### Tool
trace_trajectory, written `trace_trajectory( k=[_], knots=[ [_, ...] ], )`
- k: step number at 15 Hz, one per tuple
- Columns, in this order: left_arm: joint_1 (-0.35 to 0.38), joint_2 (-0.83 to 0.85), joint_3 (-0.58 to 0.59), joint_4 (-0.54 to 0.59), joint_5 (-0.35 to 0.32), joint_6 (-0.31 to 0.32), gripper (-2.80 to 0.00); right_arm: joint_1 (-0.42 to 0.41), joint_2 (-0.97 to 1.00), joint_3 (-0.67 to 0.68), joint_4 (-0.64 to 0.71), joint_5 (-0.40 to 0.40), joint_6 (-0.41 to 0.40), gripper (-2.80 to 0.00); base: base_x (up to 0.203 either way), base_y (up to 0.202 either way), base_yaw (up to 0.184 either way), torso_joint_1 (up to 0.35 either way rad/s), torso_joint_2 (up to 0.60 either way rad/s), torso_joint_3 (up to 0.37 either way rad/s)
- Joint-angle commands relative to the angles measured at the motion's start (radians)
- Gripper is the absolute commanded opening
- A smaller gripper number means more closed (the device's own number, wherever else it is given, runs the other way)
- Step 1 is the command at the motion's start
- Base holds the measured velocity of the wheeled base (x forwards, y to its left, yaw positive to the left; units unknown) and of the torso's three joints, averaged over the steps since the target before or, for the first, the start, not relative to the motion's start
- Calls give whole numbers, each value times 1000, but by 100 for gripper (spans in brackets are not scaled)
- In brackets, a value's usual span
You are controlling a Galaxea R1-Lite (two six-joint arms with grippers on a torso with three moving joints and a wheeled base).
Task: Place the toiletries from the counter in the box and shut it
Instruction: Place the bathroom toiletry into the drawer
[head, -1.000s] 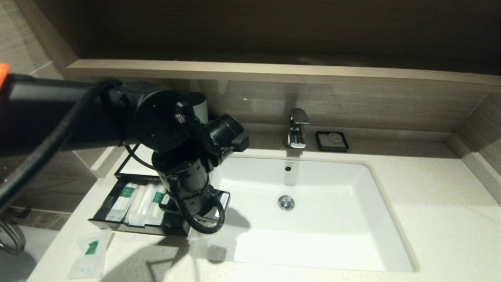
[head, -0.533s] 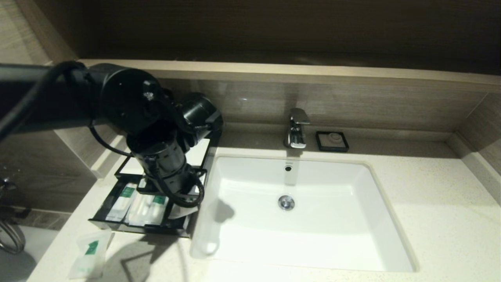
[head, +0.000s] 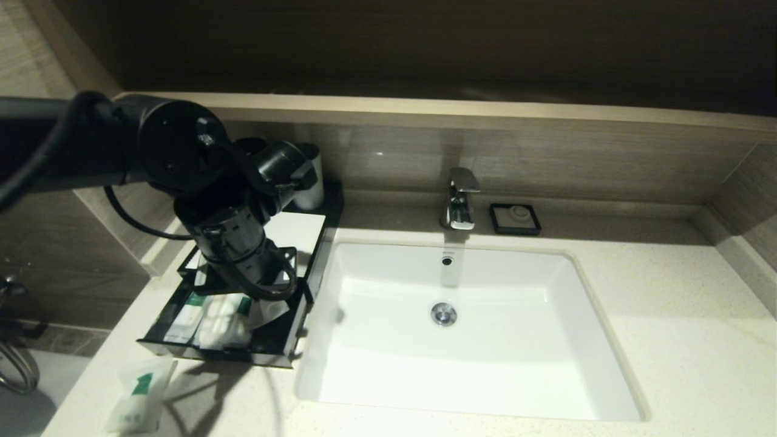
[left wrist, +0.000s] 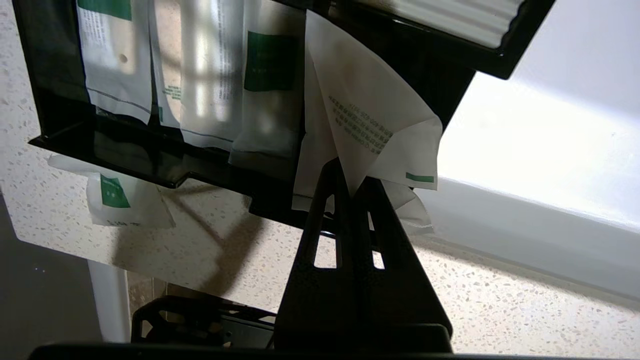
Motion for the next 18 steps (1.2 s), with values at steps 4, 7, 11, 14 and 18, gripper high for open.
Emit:
trace_trajectory(
  k=[4,7,11,14,18],
  knots=[
    [11,18,24,9,1,3,-280,0,1,0,0,0,0,-280,0,0,0,0,0,0],
    [11,39,36,8,1,3,-280,0,1,0,0,0,0,-280,0,0,0,0,0,0],
    [10,56,61,8,-1,3,-280,0,1,0,0,0,0,-280,0,0,0,0,0,0],
    [11,70,67,4,-1,3,-280,0,1,0,0,0,0,-280,0,0,0,0,0,0],
    [10,95,59,-6,-1,8,-280,0,1,0,0,0,0,-280,0,0,0,0,0,0]
  ],
)
